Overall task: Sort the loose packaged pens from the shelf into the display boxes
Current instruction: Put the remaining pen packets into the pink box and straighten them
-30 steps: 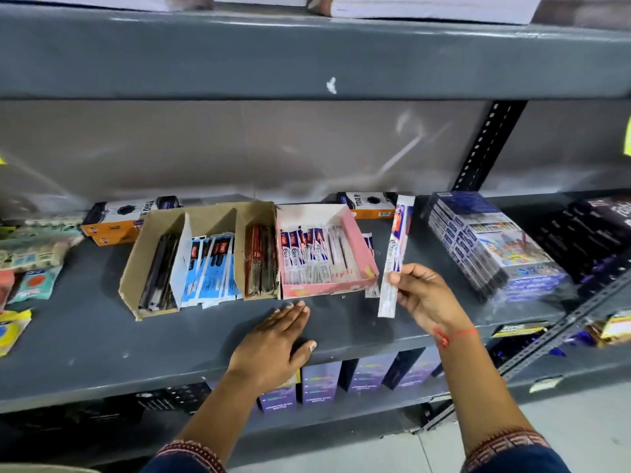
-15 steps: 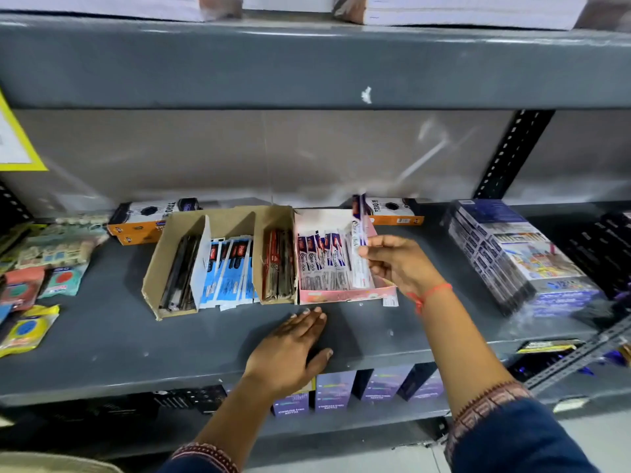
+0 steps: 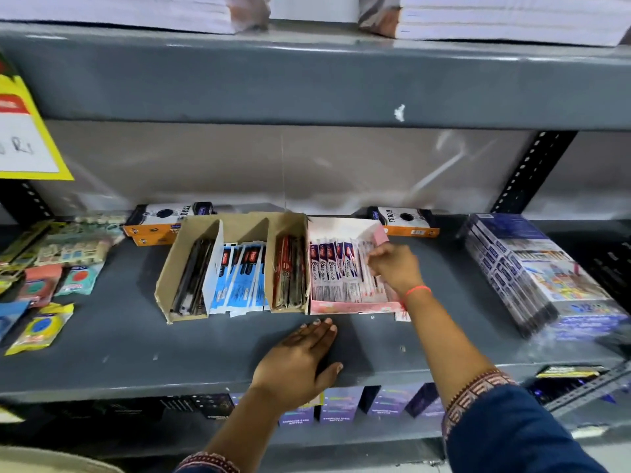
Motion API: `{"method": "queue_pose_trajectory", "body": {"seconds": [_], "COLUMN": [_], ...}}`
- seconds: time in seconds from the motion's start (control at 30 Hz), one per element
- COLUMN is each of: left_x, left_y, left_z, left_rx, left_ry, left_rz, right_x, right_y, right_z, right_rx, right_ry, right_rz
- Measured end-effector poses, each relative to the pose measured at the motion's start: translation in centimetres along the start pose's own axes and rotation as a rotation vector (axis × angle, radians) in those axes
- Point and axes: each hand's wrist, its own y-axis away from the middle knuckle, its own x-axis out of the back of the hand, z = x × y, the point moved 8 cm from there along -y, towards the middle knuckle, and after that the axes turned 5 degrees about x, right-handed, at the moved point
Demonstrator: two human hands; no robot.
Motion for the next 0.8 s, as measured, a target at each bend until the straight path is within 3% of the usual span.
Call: {"method": "queue_pose_trajectory", "body": {"seconds": [0.07,0.13,0.27,0.5,0.57,0.67,0.73,0.8], "left_x": [-0.5,-0.9,-1.2,-0.9,-0.8,-0.9,-1.0,-1.1], "left_y": [-0.1,-0.1,-0.2,0.0,0.0,0.0,0.0,0.0], "left_z": [0.0,-0.1,-0.1,0.0,0.0,0.1,0.0,-0.1], "left_rx": [-0.021,-0.018,-0.010,0.015,0.019,0.005,0.003,0.005], "left_ry": [-0.008,-0.008,-0.055,-0.046,-0.039,-0.039,-0.054,-0.073], "left_rz": [0.027,-0.027,-0.057,-0.074,-0.079,-0.079,-0.069,-0.061], "right_x": [4.2,6.5,3.5,4.0,4.9,6.0,6.2,6.2], "right_y": [1.1,2.2,2.7,1.5,1.5,2.6,3.7,5.0], "right_z": [1.3,4.0,7.5,7.7,8.6,9.6,9.3,7.8], "right_rx": [-0.014,-0.105,-0.151,-0.191,-0.268,-0.318,-0.254,-0.147], "right_ry": [0.022,0.112,0.344,0.350,0.235,-0.265,-0.601,-0.760], "right_rz": [0.238,0.321,0.011,0.014,0.025,0.063,0.062,0.018]}}
